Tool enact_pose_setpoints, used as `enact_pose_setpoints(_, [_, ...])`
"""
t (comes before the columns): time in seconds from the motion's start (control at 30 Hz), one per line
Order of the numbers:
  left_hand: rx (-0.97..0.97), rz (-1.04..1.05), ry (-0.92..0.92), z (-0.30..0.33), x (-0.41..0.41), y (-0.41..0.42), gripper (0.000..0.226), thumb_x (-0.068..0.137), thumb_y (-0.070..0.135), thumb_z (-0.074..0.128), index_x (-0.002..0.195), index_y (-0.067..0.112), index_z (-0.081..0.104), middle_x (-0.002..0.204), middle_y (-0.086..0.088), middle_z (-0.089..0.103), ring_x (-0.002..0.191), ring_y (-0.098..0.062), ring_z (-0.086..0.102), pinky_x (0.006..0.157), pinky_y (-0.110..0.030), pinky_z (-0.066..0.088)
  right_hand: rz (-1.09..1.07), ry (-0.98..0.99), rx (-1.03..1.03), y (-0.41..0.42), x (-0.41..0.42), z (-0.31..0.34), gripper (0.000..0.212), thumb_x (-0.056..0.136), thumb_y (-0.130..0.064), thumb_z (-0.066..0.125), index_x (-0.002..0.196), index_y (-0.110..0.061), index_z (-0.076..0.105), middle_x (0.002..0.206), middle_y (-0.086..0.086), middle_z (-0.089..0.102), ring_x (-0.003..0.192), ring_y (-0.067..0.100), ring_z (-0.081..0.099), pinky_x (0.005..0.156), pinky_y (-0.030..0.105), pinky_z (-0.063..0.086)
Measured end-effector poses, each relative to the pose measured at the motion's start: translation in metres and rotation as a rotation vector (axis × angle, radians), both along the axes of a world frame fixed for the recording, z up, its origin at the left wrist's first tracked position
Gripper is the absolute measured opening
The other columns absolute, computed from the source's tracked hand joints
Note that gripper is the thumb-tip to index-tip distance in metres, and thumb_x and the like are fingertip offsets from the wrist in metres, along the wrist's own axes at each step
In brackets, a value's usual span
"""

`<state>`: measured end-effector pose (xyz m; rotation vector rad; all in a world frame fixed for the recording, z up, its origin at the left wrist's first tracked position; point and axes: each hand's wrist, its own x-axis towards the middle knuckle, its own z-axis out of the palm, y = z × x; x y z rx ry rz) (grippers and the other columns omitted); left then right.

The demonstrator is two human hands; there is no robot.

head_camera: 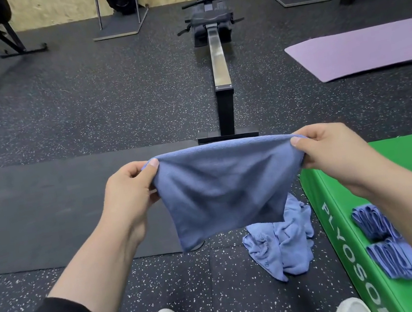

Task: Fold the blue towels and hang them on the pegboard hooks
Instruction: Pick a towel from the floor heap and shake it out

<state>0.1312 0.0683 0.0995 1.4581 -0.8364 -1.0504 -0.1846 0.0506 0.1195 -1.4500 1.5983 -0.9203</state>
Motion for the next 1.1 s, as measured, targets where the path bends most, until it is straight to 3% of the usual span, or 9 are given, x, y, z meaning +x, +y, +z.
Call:
enact_pose_setpoints(0.17, [0.047,-0.047,0.11,-0.002,-0.034,0.007,0.019,0.098,0.016,0.064,0.079,0.012,0.064,0.069,-0.003,0.06,0.064,-0.017,0.053,0.062,-0.029,0.048,0.011,-0.195,0.147,0.007,0.018,0.004,0.018,0.099,-0.008,0.057,0.089,-0.007,0.072,0.08,0.012,0.073,0.064,0.016,0.068,0.064,0.03,0.061])
enact_pose_setpoints(0.37, [-0.014,-0.137,-0.102,0.001,-0.078,0.017,0.017,0.086,0.028,0.073,0.074,0.016,0.069,0.073,-0.005,0.071,0.069,-0.015,0.059,0.079,-0.05,0.059,0.037,-0.298,0.205,0.024,0.054,0.001,0.02,0.099,-0.006,0.057,0.088,-0.002,0.074,0.09,0.024,0.075,0.074,0.026,0.071,0.071,0.036,0.063])
enact_pose_setpoints(0.43, [-0.044,-0.162,-0.176,0.004,-0.089,0.021,0.017,0.087,0.027,0.074,0.075,0.015,0.069,0.074,-0.001,0.072,0.068,-0.011,0.06,0.076,-0.042,0.058,0.037,-0.322,0.202,0.026,0.063,-0.004,0.022,0.098,-0.007,0.057,0.087,0.003,0.073,0.086,0.025,0.074,0.072,0.025,0.068,0.064,0.033,0.062])
enact_pose_setpoints(0.5, [-0.069,-0.165,-0.235,0.006,-0.096,0.024,0.018,0.089,0.024,0.075,0.073,0.017,0.068,0.07,0.005,0.071,0.064,-0.003,0.058,0.066,-0.025,0.051,0.045,-0.338,0.193,0.026,0.072,-0.007,0.023,0.099,-0.008,0.056,0.087,0.005,0.072,0.072,0.017,0.07,0.063,0.02,0.062,0.059,0.028,0.057])
enact_pose_setpoints(0.57, [-0.078,-0.173,-0.275,0.008,-0.101,0.026,0.019,0.089,0.023,0.076,0.072,0.02,0.068,0.07,0.008,0.071,0.061,0.001,0.057,0.06,-0.016,0.044,0.075,-0.366,0.192,0.027,0.078,-0.009,0.025,0.099,-0.008,0.055,0.088,-0.003,0.078,0.076,0.012,0.073,0.066,0.02,0.063,0.066,0.032,0.058])
enact_pose_setpoints(0.67, [-0.091,-0.19,-0.282,0.01,-0.104,0.029,0.018,0.089,0.023,0.075,0.072,0.022,0.07,0.073,0.008,0.072,0.063,0.001,0.06,0.059,-0.012,0.042,0.115,-0.457,0.242,0.028,0.084,-0.008,0.03,0.098,-0.009,0.053,0.091,-0.012,0.081,0.087,0.015,0.074,0.073,0.018,0.062,0.075,0.034,0.055])
enact_pose_setpoints(0.8, [-0.121,-0.264,-0.403,0.012,-0.104,0.032,0.01,0.091,0.023,0.073,0.083,0.03,0.073,0.088,0.013,0.07,0.083,0.003,0.064,0.07,-0.008,0.043,0.112,-0.713,0.347,0.027,0.085,0.0,0.033,0.106,-0.02,0.048,0.09,-0.007,0.074,0.084,0.011,0.073,0.064,0.011,0.067,0.06,0.022,0.055])
enact_pose_setpoints(0.93, [-0.165,-0.388,-0.568,0.005,-0.103,0.036,0.013,0.089,0.021,0.072,0.099,0.028,0.075,0.094,0.017,0.059,0.091,0.005,0.055,0.079,-0.005,0.036,0.146,-0.589,0.3,0.027,0.082,0.0,0.029,0.103,-0.013,0.049,0.086,-0.009,0.071,0.078,0.008,0.072,0.065,0.01,0.063,0.063,0.023,0.047])
enact_pose_setpoints(1.1, [-0.159,-0.247,-0.544,0.001,-0.101,0.039,0.011,0.084,0.026,0.079,0.089,0.026,0.068,0.093,0.013,0.06,0.091,0.001,0.057,0.077,-0.008,0.041,0.191,-0.623,0.297,0.03,0.088,-0.002,0.033,0.104,-0.011,0.044,0.087,-0.008,0.072,0.075,0.003,0.071,0.065,0.008,0.062,0.06,0.021,0.048])
